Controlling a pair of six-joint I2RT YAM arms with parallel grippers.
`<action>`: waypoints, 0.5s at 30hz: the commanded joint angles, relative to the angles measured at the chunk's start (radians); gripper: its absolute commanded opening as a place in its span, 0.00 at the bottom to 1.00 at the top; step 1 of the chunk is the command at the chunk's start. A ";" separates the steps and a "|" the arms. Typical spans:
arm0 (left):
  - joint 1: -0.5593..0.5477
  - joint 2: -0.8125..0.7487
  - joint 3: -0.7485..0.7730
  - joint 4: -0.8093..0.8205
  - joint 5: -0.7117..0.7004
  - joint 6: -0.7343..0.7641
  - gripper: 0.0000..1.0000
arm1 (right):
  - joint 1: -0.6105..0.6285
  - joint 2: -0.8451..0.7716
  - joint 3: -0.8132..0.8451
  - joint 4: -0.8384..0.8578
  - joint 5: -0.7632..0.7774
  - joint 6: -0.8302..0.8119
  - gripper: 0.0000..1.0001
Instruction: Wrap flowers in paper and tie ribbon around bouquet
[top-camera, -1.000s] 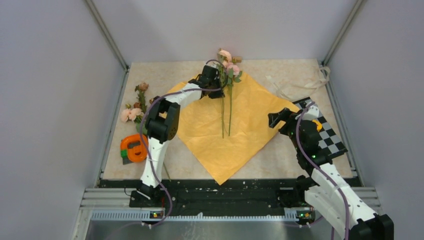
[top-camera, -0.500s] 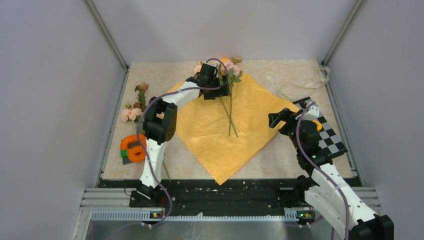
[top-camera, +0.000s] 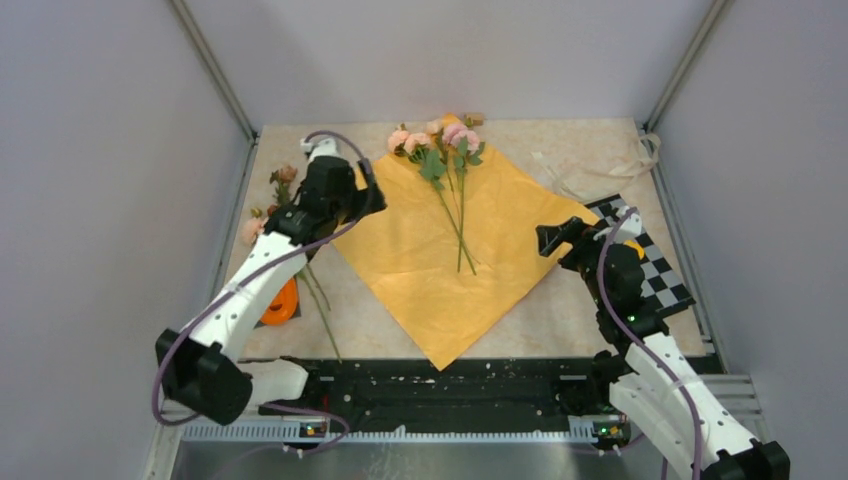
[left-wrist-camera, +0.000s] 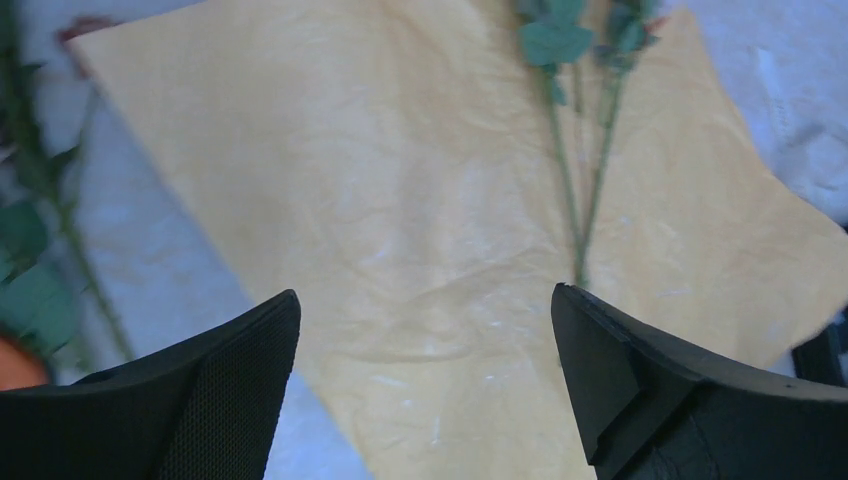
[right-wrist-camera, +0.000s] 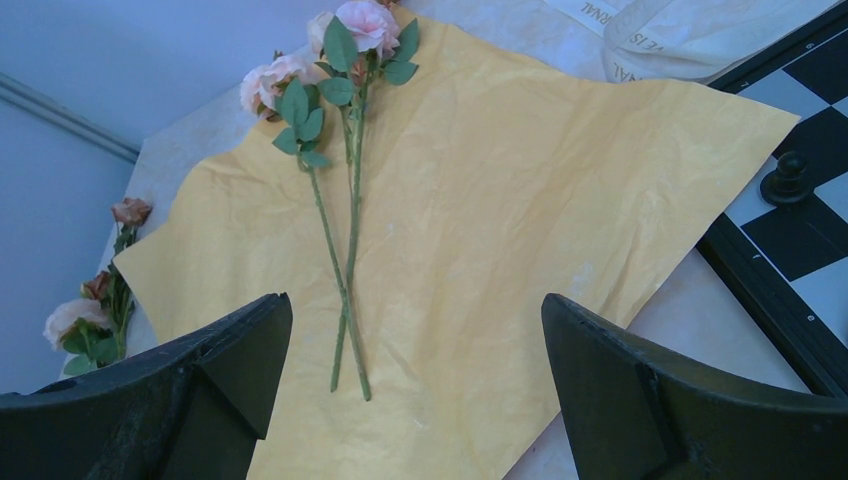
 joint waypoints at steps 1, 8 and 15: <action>0.145 -0.142 -0.224 -0.085 -0.122 -0.077 0.99 | -0.007 -0.005 0.008 0.031 -0.014 0.005 0.99; 0.332 -0.170 -0.411 0.075 0.031 -0.109 0.99 | -0.008 0.045 0.013 0.040 -0.019 0.009 0.99; 0.360 -0.059 -0.430 0.216 -0.095 -0.155 0.99 | -0.008 0.078 0.022 0.041 -0.050 -0.002 0.99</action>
